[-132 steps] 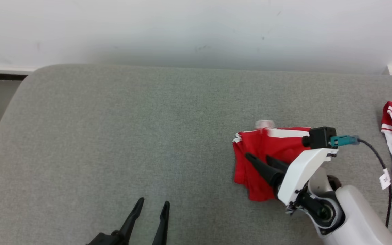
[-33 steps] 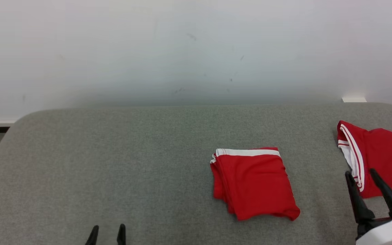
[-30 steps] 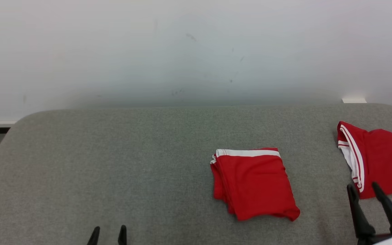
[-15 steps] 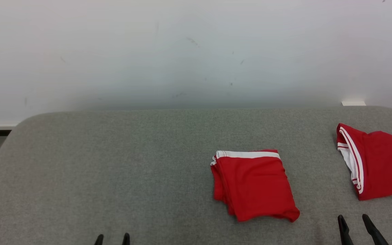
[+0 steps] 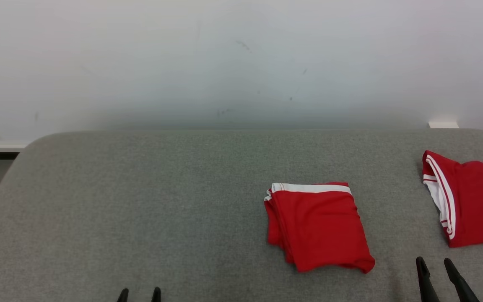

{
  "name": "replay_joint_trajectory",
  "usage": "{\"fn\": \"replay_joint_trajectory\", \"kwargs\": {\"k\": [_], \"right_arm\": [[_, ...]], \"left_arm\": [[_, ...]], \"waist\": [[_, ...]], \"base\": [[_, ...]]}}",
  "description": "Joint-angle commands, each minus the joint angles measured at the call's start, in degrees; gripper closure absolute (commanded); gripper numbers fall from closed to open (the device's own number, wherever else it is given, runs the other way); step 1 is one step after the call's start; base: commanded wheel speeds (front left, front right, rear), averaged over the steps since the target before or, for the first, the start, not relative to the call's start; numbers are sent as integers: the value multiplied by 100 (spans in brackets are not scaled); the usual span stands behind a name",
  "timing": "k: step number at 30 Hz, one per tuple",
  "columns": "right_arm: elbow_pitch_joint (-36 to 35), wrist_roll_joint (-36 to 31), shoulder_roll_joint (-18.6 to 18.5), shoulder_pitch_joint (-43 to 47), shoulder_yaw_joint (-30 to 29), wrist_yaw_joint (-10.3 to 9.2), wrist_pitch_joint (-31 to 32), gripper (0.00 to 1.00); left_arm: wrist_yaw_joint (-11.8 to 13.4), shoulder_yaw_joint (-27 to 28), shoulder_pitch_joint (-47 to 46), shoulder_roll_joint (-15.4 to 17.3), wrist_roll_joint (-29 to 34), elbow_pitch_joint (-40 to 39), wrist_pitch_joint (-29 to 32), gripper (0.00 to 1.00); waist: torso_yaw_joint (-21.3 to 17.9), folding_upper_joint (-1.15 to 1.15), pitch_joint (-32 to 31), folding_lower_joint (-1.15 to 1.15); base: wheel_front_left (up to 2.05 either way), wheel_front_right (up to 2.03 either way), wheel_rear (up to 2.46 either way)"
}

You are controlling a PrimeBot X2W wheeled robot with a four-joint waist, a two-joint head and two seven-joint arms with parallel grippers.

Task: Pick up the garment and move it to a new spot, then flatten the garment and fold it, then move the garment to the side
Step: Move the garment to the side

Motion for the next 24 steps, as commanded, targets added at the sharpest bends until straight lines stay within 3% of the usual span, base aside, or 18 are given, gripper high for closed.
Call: {"fn": "replay_joint_trajectory", "kwargs": {"k": [1, 5, 11, 17, 24], "right_arm": [[95, 401, -107, -177, 93, -13, 22, 0], [98, 1638, -342, -606, 208, -11, 753, 0], [263, 3015, -784, -1409, 456, -10, 2612, 0], [845, 3643, -972, -2128, 423, -10, 4122, 0], [1143, 3920, -739, -2655, 451, -9, 4779, 0]], "left_arm": [[-14, 13, -48, 19, 48, -6, -8, 0], [-60, 23, -135, 19, 87, -26, -8, 0], [-143, 6, -400, 19, 152, -70, -8, 0], [-183, -78, -690, 19, 79, -10, -8, 0], [-170, -163, -860, 19, -8, 56, -8, 0]], "waist": [[32, 0, 42, 0], [102, 0, 166, 0], [316, 0, 657, 0], [638, 0, 1071, 0], [938, 0, 1257, 0]], "base": [[0, 0, 0], [0, 0, 0], [0, 0, 0], [0, 0, 0], [0, 0, 0]]}}
